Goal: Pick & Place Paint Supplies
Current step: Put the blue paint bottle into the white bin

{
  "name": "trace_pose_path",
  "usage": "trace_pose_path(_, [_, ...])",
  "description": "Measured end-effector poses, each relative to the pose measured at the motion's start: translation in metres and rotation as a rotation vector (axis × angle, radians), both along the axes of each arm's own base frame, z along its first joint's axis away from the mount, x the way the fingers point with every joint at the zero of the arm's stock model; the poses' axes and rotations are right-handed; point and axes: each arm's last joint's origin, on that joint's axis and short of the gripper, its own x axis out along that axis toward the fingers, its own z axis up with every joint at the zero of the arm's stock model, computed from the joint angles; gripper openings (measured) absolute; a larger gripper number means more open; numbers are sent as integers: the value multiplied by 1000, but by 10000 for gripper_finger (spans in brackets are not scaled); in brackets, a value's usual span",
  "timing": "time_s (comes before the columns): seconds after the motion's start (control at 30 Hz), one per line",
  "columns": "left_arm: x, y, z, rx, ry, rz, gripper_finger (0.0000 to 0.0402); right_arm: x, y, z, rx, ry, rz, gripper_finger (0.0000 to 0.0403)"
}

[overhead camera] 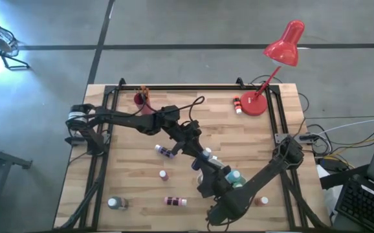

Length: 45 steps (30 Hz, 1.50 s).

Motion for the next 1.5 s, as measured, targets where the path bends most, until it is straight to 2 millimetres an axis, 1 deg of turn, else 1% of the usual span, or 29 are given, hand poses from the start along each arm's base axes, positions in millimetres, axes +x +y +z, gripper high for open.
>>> trace_pose_path(0.07, [1,0,2,-5,4,-1,119,0,0,0,23,-30,0,86])
trace_pose_path(0.2, [2,3,7,-10,4,-6,118,0,1,0,112,-151,5,95])
trace_pose_path(0.3, [1,7,11,17,-35,3,116,-2,4,2,188,-245,14,118])
trace_pose_path(0.47, [1,16,17,48,-87,27,114,-7,8,10,375,-453,21,165])
trace_pose_path(0.57, [2,22,28,77,-159,58,110,-11,8,18,538,-594,5,190])
trace_pose_path(0.7, [3,27,46,105,-236,85,105,-17,9,24,716,-657,-51,212])
trace_pose_path(0.83, [5,28,55,149,-279,109,105,-30,14,42,889,-766,-66,222])
trace_pose_path(0.9, [5,29,60,182,-319,132,105,-42,19,56,1000,-831,-67,225])
trace_pose_path(0.97, [5,29,63,226,-351,160,105,-57,19,75,1128,-901,-76,225])
trace_pose_path(1.03, [5,27,62,274,-367,186,105,-76,17,98,1258,-977,-75,223])
trace_pose_path(1.1, [6,19,60,333,-386,219,105,-93,10,121,1402,-1040,-103,220])
trace_pose_path(1.17, [7,5,56,400,-415,245,104,-110,0,139,1532,-1069,-147,216])
trace_pose_path(1.27, [9,-23,45,556,-417,304,103,-126,-17,153,1654,-1118,-187,211])
trace_pose_path(1.37, [7,-53,37,721,-379,391,103,-139,-32,157,1721,-1169,-186,206])
trace_pose_path(1.43, [5,-72,36,787,-387,457,103,-145,-40,152,1751,-1193,-178,203])
trace_pose_path(1.5, [0,-89,34,810,-412,494,103,-152,-47,145,1770,-1221,-165,201])
